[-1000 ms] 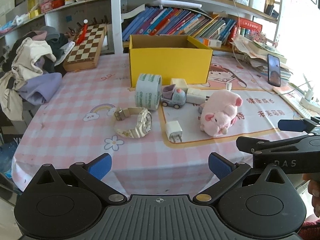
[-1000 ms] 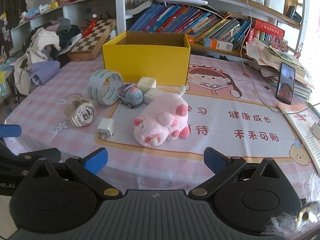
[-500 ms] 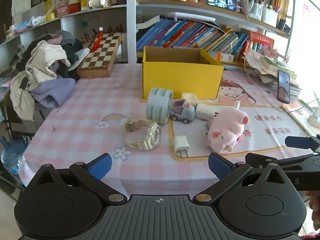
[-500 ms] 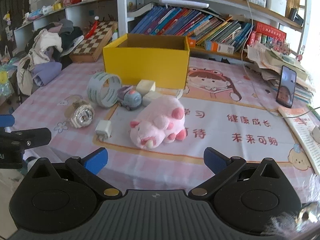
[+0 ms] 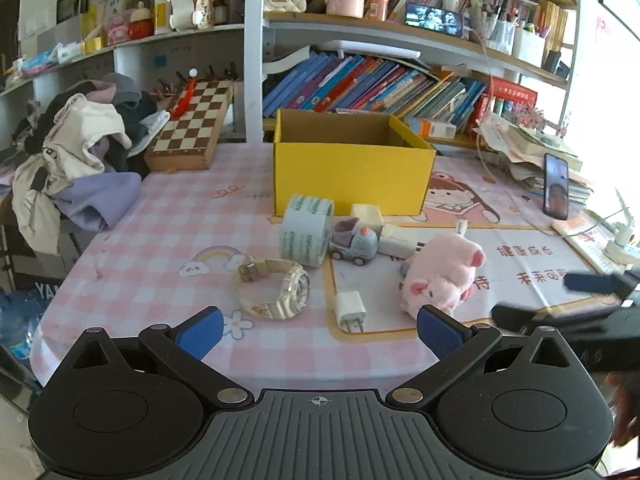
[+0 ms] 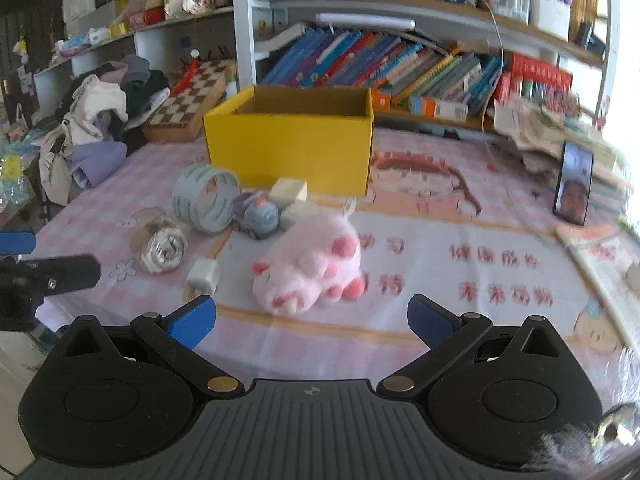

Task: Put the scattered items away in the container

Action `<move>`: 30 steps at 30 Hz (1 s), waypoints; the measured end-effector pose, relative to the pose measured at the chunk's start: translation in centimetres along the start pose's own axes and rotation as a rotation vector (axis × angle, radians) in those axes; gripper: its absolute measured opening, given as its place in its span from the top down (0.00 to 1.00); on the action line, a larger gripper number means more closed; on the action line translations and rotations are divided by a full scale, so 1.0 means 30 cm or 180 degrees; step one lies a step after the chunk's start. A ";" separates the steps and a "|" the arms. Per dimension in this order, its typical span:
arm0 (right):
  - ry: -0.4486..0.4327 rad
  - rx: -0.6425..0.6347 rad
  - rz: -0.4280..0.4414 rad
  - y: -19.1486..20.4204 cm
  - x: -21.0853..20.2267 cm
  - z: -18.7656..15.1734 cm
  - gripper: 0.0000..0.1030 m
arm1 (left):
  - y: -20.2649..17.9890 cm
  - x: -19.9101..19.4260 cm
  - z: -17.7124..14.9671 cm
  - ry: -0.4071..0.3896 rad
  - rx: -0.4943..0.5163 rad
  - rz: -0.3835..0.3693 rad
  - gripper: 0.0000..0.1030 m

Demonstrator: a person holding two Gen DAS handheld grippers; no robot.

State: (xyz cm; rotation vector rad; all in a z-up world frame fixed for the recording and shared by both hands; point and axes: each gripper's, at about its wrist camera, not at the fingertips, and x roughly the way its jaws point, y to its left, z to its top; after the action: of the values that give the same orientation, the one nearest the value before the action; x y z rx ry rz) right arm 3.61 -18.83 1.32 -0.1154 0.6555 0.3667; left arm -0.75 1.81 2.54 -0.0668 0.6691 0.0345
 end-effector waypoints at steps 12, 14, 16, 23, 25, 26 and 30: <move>0.0070 0.0129 -0.0099 0.010 0.023 0.024 0.00 | -0.004 0.009 -0.016 -0.0123 0.0054 0.0186 0.00; 0.0035 0.0084 -0.0142 0.023 0.018 0.012 0.00 | -0.010 0.004 -0.025 -0.0143 0.0131 0.0137 0.00; 0.0044 0.0057 -0.0164 0.031 0.021 0.004 0.00 | -0.013 0.001 -0.029 -0.0146 0.0200 0.0083 0.00; 0.0092 0.0012 -0.0126 0.043 0.032 -0.009 0.01 | 0.019 0.025 -0.029 -0.0015 -0.0029 -0.0088 0.00; 0.0136 0.0000 -0.0112 0.043 0.038 -0.012 0.01 | 0.011 0.044 -0.037 0.0066 -0.0017 -0.0124 0.00; 0.0157 -0.0006 -0.0105 0.043 0.042 -0.014 0.01 | 0.006 0.051 -0.040 0.0088 0.0006 -0.0134 0.00; 0.0184 -0.0016 -0.0084 0.037 0.059 -0.009 0.01 | -0.003 0.070 -0.042 0.0080 0.0035 -0.0126 0.00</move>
State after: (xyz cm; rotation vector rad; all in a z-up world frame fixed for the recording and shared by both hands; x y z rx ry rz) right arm 4.34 -17.34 0.04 -0.1398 0.7096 0.3407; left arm 0.12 1.66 0.26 -0.0701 0.6928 -0.0082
